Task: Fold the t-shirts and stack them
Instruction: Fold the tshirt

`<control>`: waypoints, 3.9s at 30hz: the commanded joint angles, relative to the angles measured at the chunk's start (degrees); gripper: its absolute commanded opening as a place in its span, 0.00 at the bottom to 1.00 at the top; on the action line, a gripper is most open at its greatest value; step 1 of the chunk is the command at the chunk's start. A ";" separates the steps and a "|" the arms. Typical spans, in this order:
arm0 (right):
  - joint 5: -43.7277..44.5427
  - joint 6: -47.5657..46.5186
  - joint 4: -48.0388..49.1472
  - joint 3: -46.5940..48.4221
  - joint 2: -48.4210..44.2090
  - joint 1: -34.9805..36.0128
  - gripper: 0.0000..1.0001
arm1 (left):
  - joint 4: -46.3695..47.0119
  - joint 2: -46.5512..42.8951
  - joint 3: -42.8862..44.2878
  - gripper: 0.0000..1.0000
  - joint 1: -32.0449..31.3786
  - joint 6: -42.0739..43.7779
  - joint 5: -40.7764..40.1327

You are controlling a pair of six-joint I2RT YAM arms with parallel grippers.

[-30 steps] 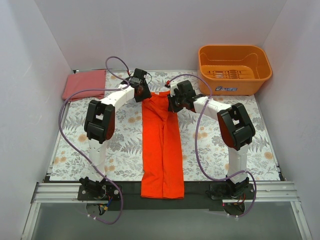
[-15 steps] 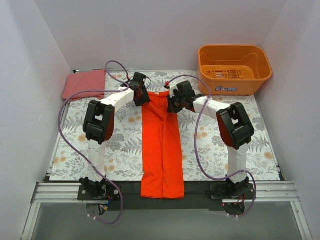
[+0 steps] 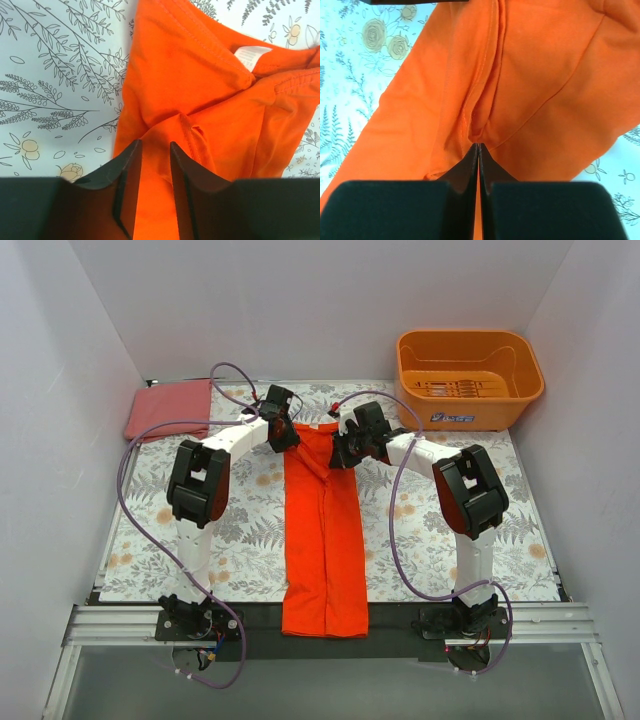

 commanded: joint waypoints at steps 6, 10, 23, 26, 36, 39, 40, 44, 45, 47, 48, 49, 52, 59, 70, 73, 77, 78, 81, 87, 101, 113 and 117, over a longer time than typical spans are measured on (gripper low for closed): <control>-1.10 4.58 0.62 0.59 2.16 0.30 0.05 | -0.06 3.06 4.41 0.18 0.27 1.95 -2.92; -3.02 5.19 0.62 0.67 3.56 0.30 0.05 | -0.41 4.12 5.20 0.15 0.36 3.27 -4.68; 2.86 8.00 -0.17 -1.17 -5.13 0.30 0.26 | -0.06 -1.76 5.03 0.33 0.44 7.66 -5.47; 1.81 10.10 0.36 -1.09 -7.32 0.30 0.27 | 0.03 -4.75 4.50 0.36 0.18 7.58 -3.98; -14.97 24.86 16.69 -3.90 -4.09 -1.55 0.27 | 5.21 -7.66 -0.07 0.21 0.18 6.00 5.42; -16.92 28.74 21.53 -4.86 -1.80 -1.55 0.27 | 6.09 -5.12 -0.33 0.18 0.18 5.99 8.50; -16.57 29.70 23.11 -5.13 -1.27 -1.55 0.28 | 6.26 -4.59 -0.34 0.18 0.18 5.99 8.85; -18.14 33.04 26.97 -5.39 3.21 -1.46 0.28 | 8.02 -2.04 -1.39 0.15 0.18 6.17 8.33; -18.50 34.01 28.38 -6.44 4.78 -1.46 0.27 | 8.20 -1.42 -1.39 0.15 0.44 6.17 8.24; -18.68 35.77 31.37 -7.85 6.29 -1.20 0.28 | 8.38 0.95 -1.21 0.14 0.53 6.26 8.15; -18.76 36.39 32.43 -8.46 7.42 -1.19 0.27 | 8.38 1.83 -1.13 0.13 0.62 6.26 7.98; -18.94 36.83 33.40 -10.03 8.13 -1.11 0.27 | 8.46 3.05 -1.04 0.13 0.62 6.17 7.89; -18.94 38.50 36.47 -12.85 9.89 -1.11 0.27 | 8.46 4.82 -0.51 0.11 0.71 6.08 7.89; -19.29 39.56 39.03 -16.29 9.72 -0.93 0.27 | 8.64 6.32 -0.42 0.11 1.85 7.49 4.82; -18.16 31.05 30.08 -13.13 -1.96 -0.93 0.30 | 8.73 2.29 3.71 0.29 3.08 10.92 5.34; -12.64 22.97 20.51 -11.81 -5.74 -0.93 0.31 | 9.16 -1.49 2.57 0.38 2.99 10.83 5.60; -1.56 13.56 8.64 -10.32 -9.87 -0.84 0.35 | 9.52 -6.76 -2.86 0.49 2.12 10.83 3.68; 0.55 12.15 5.31 -10.31 -11.10 -0.84 0.36 | 9.43 -8.00 -3.93 0.52 1.68 10.83 2.97; 6.36 9.15 2.30 -11.54 -13.48 -0.84 0.37 | 9.43 -12.74 -8.76 0.55 0.19 10.13 1.57; 11.03 7.13 -0.43 -13.30 -14.63 -0.76 0.37 | 9.17 -18.38 -17.02 0.48 -4.12 8.81 -2.13; 9.19 4.23 -0.43 -4.87 -4.09 -0.32 0.31 | 8.73 -6.26 -11.15 0.35 -4.65 8.81 -5.47; 16.39 0.62 -0.34 6.02 8.39 -1.02 0.30 | 6.36 7.09 2.11 0.34 -1.94 11.53 -6.70; 16.13 0.62 -0.52 11.39 10.95 -2.95 0.31 | 4.95 12.55 10.81 0.36 -0.88 13.37 -6.17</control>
